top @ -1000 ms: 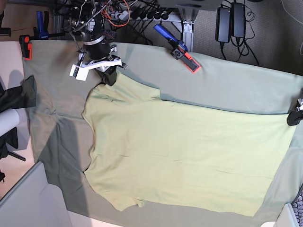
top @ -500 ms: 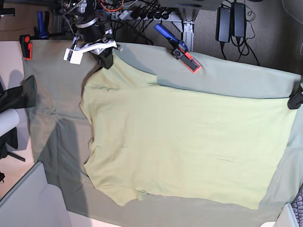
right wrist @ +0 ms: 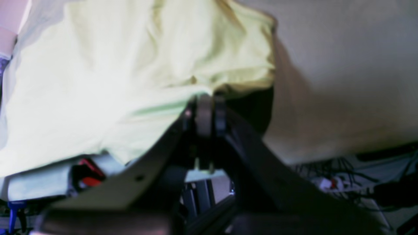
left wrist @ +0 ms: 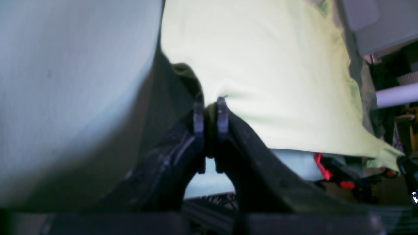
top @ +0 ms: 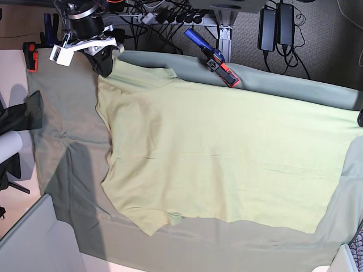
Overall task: Fold the T-shirt properly
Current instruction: 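Lift the shirt edge with both grippers and fold it over the body, then lower the folded edge onto the shirt and adjust both grippers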
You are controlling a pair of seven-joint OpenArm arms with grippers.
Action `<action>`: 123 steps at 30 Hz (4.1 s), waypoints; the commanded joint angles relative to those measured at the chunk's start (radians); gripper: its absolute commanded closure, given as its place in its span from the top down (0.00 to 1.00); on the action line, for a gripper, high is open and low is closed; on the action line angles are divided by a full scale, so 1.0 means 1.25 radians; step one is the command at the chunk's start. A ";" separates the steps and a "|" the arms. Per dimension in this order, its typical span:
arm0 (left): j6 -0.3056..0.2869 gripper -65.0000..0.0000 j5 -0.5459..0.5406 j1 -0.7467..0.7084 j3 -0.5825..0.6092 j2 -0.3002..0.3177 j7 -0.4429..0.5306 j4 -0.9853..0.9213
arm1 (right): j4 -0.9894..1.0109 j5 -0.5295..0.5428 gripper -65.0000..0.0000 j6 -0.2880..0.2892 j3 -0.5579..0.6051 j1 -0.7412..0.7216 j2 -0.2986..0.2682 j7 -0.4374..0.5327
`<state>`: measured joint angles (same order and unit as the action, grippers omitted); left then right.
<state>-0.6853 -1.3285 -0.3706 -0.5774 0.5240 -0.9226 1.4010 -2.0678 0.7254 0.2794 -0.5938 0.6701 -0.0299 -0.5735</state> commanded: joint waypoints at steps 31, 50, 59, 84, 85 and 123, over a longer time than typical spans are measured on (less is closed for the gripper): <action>-0.010 0.00 0.432 0.297 0.233 0.013 0.323 -0.134 | 0.259 -0.160 0.00 0.016 0.059 -0.420 -0.062 0.062; -0.010 0.48 0.452 0.365 0.239 0.010 0.352 -0.246 | 0.431 -0.246 0.00 0.016 0.169 -0.574 -0.069 0.085; -0.010 0.50 0.450 0.365 0.237 0.002 0.341 -0.246 | 0.423 -0.233 0.68 0.016 0.169 -0.573 -0.069 0.084; -0.010 0.50 0.221 0.291 0.034 0.000 0.143 -0.237 | 0.404 -0.118 0.68 -0.020 -0.064 -0.450 -0.115 -0.045; -0.010 0.50 0.217 0.289 0.034 0.000 0.141 -0.237 | 0.425 -0.109 0.68 -0.017 -0.064 -0.453 -0.110 -0.041; -0.010 0.63 0.266 0.284 0.042 -0.087 0.229 -0.242 | 0.484 -0.070 0.39 0.020 0.039 -0.483 0.013 -0.048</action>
<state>-0.6880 -0.9710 -0.0303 -0.5236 0.3973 -0.6498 1.0863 -1.4574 0.6327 0.2852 -0.5495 0.0696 -0.0139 -0.6033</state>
